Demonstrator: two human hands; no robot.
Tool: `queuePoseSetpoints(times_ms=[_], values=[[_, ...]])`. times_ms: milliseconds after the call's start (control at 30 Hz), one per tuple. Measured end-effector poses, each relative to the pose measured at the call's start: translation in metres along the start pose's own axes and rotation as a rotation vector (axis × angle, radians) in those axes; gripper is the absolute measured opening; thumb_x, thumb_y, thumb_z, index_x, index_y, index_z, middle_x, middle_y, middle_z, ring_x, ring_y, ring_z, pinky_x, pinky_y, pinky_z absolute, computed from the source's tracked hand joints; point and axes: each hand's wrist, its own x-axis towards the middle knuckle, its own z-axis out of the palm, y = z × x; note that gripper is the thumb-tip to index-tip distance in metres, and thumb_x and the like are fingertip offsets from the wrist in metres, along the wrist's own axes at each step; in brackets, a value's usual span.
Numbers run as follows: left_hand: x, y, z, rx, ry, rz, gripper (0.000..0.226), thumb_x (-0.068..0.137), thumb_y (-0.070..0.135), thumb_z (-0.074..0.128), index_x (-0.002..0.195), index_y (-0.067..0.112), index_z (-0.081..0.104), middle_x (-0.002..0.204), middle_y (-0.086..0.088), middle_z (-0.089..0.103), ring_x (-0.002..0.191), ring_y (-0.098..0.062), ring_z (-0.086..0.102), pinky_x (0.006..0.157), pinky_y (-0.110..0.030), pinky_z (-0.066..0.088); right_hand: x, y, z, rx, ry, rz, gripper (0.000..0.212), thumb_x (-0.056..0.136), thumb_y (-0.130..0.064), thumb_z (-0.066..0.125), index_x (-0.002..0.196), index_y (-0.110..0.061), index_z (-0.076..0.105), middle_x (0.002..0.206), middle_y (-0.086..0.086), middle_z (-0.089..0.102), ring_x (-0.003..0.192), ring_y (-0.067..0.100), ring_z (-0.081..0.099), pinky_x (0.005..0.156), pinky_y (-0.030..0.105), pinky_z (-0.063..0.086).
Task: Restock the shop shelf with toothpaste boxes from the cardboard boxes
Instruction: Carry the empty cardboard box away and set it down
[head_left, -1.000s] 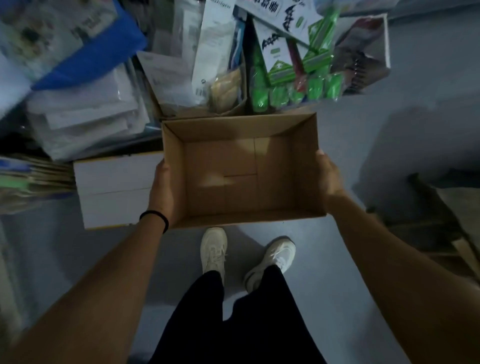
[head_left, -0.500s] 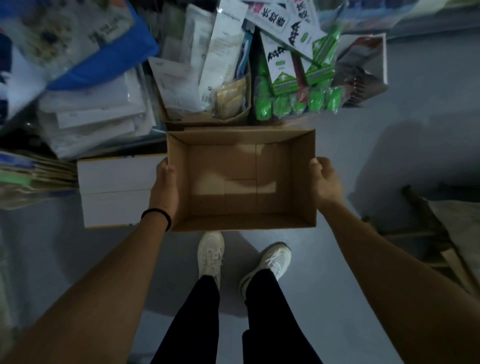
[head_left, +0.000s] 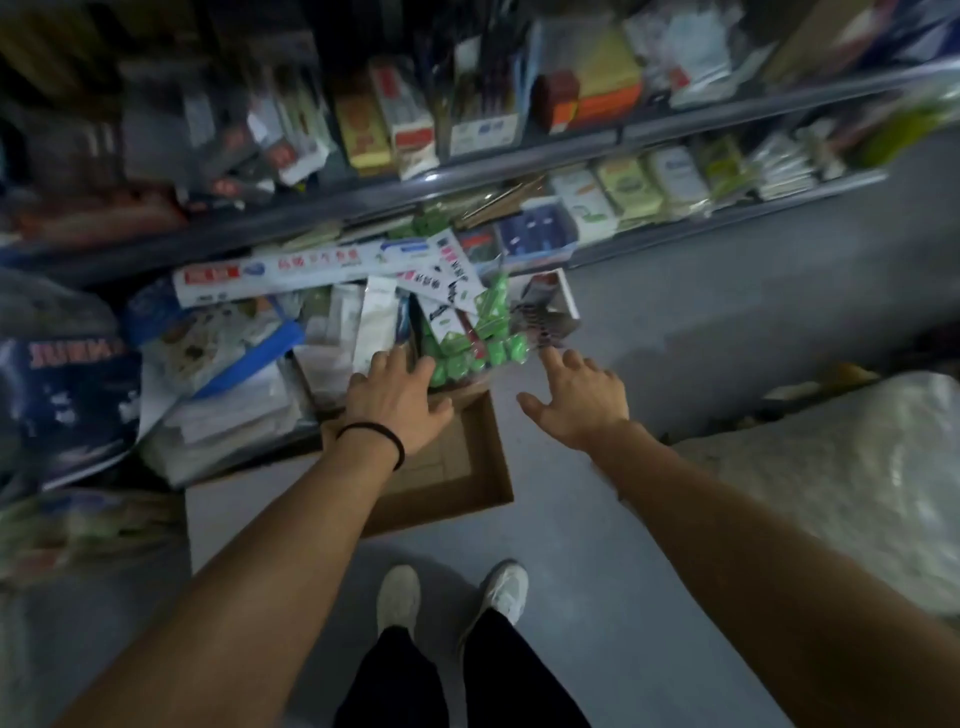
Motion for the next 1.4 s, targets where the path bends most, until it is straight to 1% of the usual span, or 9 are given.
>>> queuePoseSetpoints(times_ms=[200, 300, 567, 667, 733, 867, 967, 1133, 1400], values=[[-0.017, 0.067, -0.118, 0.095, 0.096, 0.23, 0.059, 0.087, 0.058, 0.043, 0.135, 0.026, 0.037, 0.134, -0.012, 0.039, 0.124, -0.033, 0.035, 0.088, -0.044, 0.042, -0.063, 0.03, -0.106, 0.006, 0.151, 0.155, 0.065, 0.087, -0.061, 0.044, 0.137, -0.023, 0.031, 0.123, 0.01, 0.051, 0.112, 0.033, 0.053, 0.089, 0.042, 0.043], [-0.032, 0.097, -0.157, 0.155, 0.16, 0.371, 0.057, 0.085, 0.06, 0.043, 0.131, 0.026, 0.04, 0.131, -0.011, 0.041, 0.122, -0.033, 0.037, 0.087, -0.043, 0.042, -0.106, 0.038, -0.139, 0.018, 0.223, 0.289, 0.064, 0.086, -0.062, 0.045, 0.137, -0.025, 0.031, 0.123, 0.01, 0.051, 0.111, 0.033, 0.053, 0.087, 0.042, 0.043], [-0.099, 0.179, -0.216, 0.281, 0.251, 0.801, 0.061, 0.083, 0.063, 0.044, 0.131, 0.026, 0.037, 0.125, -0.012, 0.042, 0.12, -0.033, 0.039, 0.086, -0.044, 0.042, -0.257, 0.048, -0.176, 0.14, 0.395, 0.718, 0.068, 0.085, -0.062, 0.049, 0.138, -0.022, 0.033, 0.123, 0.012, 0.051, 0.115, 0.034, 0.052, 0.09, 0.044, 0.045], [-0.139, 0.228, -0.222, 0.292, 0.247, 0.972, 0.061, 0.083, 0.063, 0.043, 0.132, 0.027, 0.036, 0.125, -0.012, 0.042, 0.12, -0.032, 0.039, 0.086, -0.043, 0.041, -0.321, 0.056, -0.173, 0.169, 0.451, 0.864, 0.064, 0.084, -0.062, 0.048, 0.134, -0.023, 0.036, 0.119, 0.012, 0.054, 0.108, 0.034, 0.057, 0.08, 0.041, 0.047], [-0.171, 0.264, -0.218, 0.301, 0.239, 1.095, 0.059, 0.084, 0.063, 0.043, 0.131, 0.027, 0.037, 0.124, -0.011, 0.042, 0.118, -0.032, 0.04, 0.085, -0.042, 0.041, -0.367, 0.061, -0.168, 0.164, 0.477, 0.97, 0.06, 0.085, -0.062, 0.047, 0.129, -0.024, 0.039, 0.116, 0.011, 0.054, 0.104, 0.034, 0.057, 0.074, 0.04, 0.045], [-0.241, 0.334, -0.191, 0.343, 0.202, 1.312, 0.057, 0.083, 0.062, 0.046, 0.13, 0.03, 0.04, 0.128, -0.011, 0.043, 0.121, -0.032, 0.038, 0.088, -0.043, 0.041, -0.463, 0.07, -0.145, 0.18, 0.489, 1.198, 0.062, 0.085, -0.064, 0.046, 0.132, -0.025, 0.037, 0.118, 0.011, 0.052, 0.106, 0.035, 0.055, 0.077, 0.041, 0.044], [-0.294, 0.387, -0.157, 0.371, 0.166, 1.467, 0.06, 0.081, 0.061, 0.047, 0.131, 0.03, 0.041, 0.131, -0.01, 0.044, 0.122, -0.032, 0.04, 0.092, -0.043, 0.042, -0.536, 0.079, -0.119, 0.175, 0.489, 1.382, 0.064, 0.086, -0.064, 0.044, 0.135, -0.025, 0.035, 0.118, 0.01, 0.052, 0.104, 0.033, 0.055, 0.076, 0.04, 0.043], [-0.399, 0.474, -0.087, 0.437, 0.118, 1.689, 0.06, 0.082, 0.063, 0.043, 0.131, 0.029, 0.039, 0.126, -0.01, 0.043, 0.119, -0.031, 0.04, 0.087, -0.043, 0.043, -0.651, 0.102, -0.067, 0.219, 0.447, 1.641, 0.065, 0.087, -0.063, 0.043, 0.138, -0.024, 0.032, 0.118, 0.009, 0.05, 0.104, 0.033, 0.053, 0.077, 0.039, 0.04], [-0.579, 0.611, -0.001, 0.51, 0.043, 2.032, 0.062, 0.084, 0.063, 0.041, 0.134, 0.027, 0.034, 0.127, -0.009, 0.041, 0.12, -0.03, 0.038, 0.085, -0.043, 0.041, -0.826, 0.142, -0.009, 0.324, 0.402, 1.999, 0.067, 0.088, -0.062, 0.043, 0.142, -0.024, 0.029, 0.125, 0.01, 0.048, 0.11, 0.033, 0.051, 0.086, 0.042, 0.041]])
